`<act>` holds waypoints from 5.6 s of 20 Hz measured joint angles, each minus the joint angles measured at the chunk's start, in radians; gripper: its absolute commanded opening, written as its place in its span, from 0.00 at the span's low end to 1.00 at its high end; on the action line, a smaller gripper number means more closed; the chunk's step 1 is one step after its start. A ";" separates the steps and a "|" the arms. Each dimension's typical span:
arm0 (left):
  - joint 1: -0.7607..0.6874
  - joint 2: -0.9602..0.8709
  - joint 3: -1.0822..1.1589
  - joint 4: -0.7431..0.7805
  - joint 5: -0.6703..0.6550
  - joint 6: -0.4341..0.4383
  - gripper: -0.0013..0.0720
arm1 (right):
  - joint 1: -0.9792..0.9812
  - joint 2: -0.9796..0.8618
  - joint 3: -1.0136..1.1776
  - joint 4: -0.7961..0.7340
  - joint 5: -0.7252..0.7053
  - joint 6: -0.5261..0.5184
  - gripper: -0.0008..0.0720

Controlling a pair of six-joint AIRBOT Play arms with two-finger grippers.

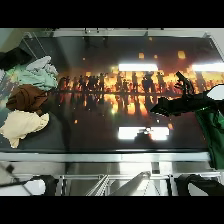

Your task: Fold the shirts.

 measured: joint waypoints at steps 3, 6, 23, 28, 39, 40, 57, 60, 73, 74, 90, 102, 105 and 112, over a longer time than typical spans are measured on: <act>-0.009 -0.275 0.229 0.043 -0.068 0.008 0.99 | 0.000 0.000 0.000 0.003 0.000 0.000 0.04; -0.025 -0.502 0.405 0.069 -0.116 0.011 0.99 | 0.000 0.000 0.000 0.003 -0.001 0.000 0.04; -0.069 -0.644 0.489 0.201 -0.343 0.012 0.05 | 0.000 0.000 0.000 0.003 -0.002 0.000 0.04; -0.139 -0.572 0.489 0.197 -0.288 0.057 0.05 | 0.000 0.000 0.000 0.003 -0.002 0.000 0.04; -0.405 -0.298 0.410 -0.234 0.298 0.142 0.05 | 0.000 0.000 0.000 0.003 -0.002 0.000 0.04; -0.440 -0.281 0.379 -0.251 0.351 0.130 0.05 | 0.000 0.000 0.000 0.003 -0.002 0.000 0.04; -0.935 -0.232 -0.048 -0.299 0.512 -0.074 0.58 | 0.000 0.000 0.000 0.003 -0.002 0.000 0.04; -0.915 -0.232 -0.017 -0.296 0.556 -0.126 1.00 | 0.000 0.000 0.000 0.003 -0.002 0.000 0.04; -0.483 -0.044 -0.115 -0.065 0.565 -0.349 0.97 | 0.000 0.000 0.000 0.003 -0.041 0.000 0.04; -0.476 -0.035 -0.172 -0.058 0.531 -0.348 0.97 | 0.000 0.000 0.000 0.003 -0.060 0.000 0.04; -0.597 -0.314 -0.190 -0.246 0.307 -0.171 0.02 | -0.092 -0.049 -0.010 -0.102 0.062 0.008 0.61; -0.556 -0.249 -0.149 -0.267 0.365 -0.146 0.02 | -0.067 -0.175 -0.356 0.124 0.011 -0.130 0.60; -0.555 -0.247 -0.149 -0.267 0.373 -0.145 0.02 | -0.034 -0.257 -0.369 0.294 -0.024 -0.266 0.04; -0.490 -0.070 -0.118 -0.267 0.425 -0.134 0.02 | -0.151 -0.138 -0.205 0.501 0.145 -0.454 0.04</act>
